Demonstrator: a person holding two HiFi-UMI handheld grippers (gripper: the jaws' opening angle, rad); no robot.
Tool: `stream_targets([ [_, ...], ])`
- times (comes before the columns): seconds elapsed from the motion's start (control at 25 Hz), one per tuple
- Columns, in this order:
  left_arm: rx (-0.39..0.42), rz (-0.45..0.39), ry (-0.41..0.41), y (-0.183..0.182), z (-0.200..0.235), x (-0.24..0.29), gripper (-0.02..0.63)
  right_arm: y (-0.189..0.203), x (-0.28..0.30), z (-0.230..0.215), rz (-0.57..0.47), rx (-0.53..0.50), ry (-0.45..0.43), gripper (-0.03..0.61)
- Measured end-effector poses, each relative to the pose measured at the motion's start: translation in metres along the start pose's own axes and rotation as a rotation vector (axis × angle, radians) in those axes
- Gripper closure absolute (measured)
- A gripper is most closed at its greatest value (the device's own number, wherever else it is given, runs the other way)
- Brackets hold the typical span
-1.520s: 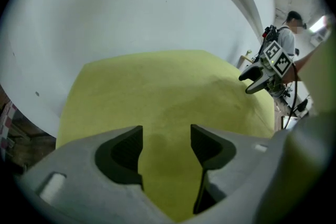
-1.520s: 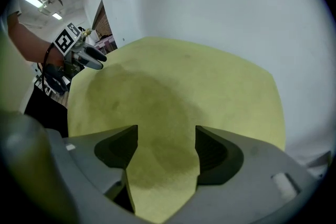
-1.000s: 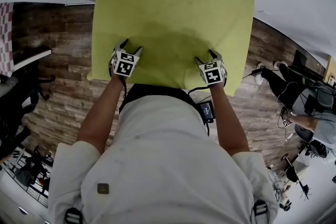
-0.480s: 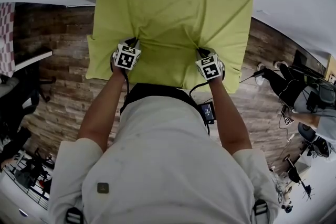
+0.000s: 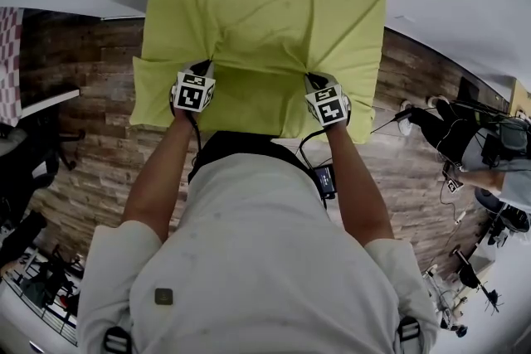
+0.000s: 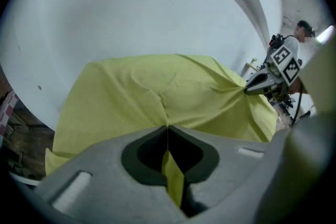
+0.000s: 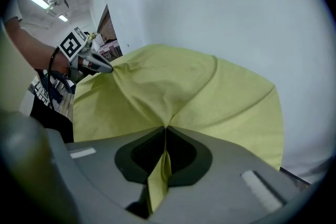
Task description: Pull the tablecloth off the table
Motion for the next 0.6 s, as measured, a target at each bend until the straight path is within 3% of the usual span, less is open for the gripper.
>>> stream_targets([
  [0.6, -0.012, -0.265, -0.06, -0.07, -0.039, -0.095, 0.611, -0.03, -0.121, 0.012, -0.285, 0.018, -0.013, 0.565],
])
Point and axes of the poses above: the fingertips, and each gripper's own axes: x forward along the fingers, z to its left, y out of its underside, the point moved 2 cm from there along -x, backward along the fingers, and after that the axes turned 15 degrees about x, right-handed, at the moved point
